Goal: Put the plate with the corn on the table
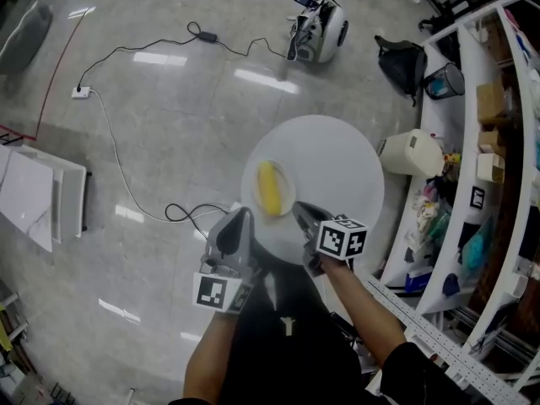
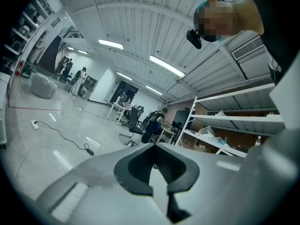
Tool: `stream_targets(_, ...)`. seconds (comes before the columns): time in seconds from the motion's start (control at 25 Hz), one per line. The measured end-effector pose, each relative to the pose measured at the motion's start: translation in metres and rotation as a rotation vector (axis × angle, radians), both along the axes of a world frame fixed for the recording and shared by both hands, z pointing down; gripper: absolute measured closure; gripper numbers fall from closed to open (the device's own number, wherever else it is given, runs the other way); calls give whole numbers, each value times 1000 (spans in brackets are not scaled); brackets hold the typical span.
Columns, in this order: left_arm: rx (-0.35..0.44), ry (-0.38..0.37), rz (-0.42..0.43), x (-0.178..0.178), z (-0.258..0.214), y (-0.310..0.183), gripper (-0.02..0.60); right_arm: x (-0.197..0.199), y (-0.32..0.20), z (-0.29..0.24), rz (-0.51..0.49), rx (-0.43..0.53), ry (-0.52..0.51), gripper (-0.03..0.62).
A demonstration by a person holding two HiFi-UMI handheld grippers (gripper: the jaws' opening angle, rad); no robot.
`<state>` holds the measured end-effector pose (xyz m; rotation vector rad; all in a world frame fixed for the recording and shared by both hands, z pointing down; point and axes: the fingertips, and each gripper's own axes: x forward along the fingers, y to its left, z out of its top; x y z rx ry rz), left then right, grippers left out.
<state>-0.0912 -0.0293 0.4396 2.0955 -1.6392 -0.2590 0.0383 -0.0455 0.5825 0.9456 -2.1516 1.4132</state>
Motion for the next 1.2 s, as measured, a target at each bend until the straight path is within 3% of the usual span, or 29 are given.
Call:
stream_targets(0.68,50,-46,-17,5,-81,16,578,-7,-18,-122,55,218,-72,585)
stream_targets(1.2,87,-82,-25,5,-112,25,578,-2,-17,-204,112,505,-78,585)
